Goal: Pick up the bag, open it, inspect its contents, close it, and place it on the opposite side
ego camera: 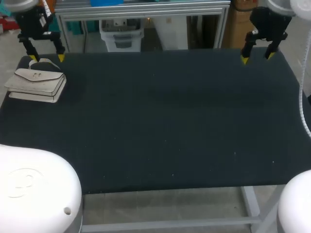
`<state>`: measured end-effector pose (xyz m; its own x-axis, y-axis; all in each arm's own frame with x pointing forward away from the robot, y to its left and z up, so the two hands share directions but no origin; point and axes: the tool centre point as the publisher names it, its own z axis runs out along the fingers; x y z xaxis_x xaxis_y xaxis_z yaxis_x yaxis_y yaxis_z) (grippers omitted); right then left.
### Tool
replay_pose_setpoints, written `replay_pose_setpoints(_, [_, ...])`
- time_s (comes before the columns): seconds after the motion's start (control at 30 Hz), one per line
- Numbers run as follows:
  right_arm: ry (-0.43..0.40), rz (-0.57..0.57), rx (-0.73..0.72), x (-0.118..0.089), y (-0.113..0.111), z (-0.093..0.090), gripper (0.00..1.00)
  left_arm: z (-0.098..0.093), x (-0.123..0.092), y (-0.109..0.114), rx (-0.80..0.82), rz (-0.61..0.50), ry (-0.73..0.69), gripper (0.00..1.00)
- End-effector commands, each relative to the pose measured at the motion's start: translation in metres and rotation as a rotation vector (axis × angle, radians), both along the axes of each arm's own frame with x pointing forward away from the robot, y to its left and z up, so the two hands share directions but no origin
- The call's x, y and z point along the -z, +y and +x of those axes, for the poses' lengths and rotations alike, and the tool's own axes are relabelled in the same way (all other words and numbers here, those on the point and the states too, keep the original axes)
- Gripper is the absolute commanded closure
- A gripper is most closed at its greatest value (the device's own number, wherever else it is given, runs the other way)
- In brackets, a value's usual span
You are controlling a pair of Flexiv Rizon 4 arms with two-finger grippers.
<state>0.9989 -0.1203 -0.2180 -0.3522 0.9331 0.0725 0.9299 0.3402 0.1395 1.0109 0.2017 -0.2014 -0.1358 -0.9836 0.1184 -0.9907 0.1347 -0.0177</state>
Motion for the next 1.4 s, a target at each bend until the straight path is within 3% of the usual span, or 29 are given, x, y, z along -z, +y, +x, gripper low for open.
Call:
replay_pose_setpoints(0.03, [-0.281, 0.093, -0.205, 0.017, -0.001, -0.021, 0.00, 0.015, 0.002, 0.019, 0.020, -0.088, 0.041, 0.00])
replay_pose_setpoints(0.2, [-0.329, 0.141, -0.345, 0.032, 0.001, -0.033, 0.00, 0.020, 0.006, 0.039, 0.017, -0.143, 0.058, 0.00])
replay_pose_setpoints(0.37, [-0.301, 0.183, -0.473, 0.045, 0.002, -0.045, 0.00, 0.024, 0.011, 0.051, 0.053, -0.217, 0.062, 0.00])
replay_pose_setpoints(0.43, [-0.301, 0.183, -0.473, 0.045, 0.002, -0.045, 0.00, 0.026, 0.010, 0.058, 0.029, -0.257, 0.048, 0.00])
replay_pose_setpoints(0.87, [-0.301, 0.183, -0.473, 0.045, 0.002, -0.045, 0.00, 0.031, 0.011, 0.060, 0.032, -0.255, 0.038, 0.00])
replay_pose_setpoints(1.07, [-0.349, 0.200, -0.618, 0.061, 0.029, -0.042, 0.00, 0.052, 0.020, 0.097, 0.021, -0.249, 0.008, 0.00])
replay_pose_setpoints(1.4, [-0.399, 0.216, -0.740, 0.077, 0.041, -0.050, 0.00, 0.074, 0.035, 0.156, -0.005, -0.283, 0.004, 0.00])
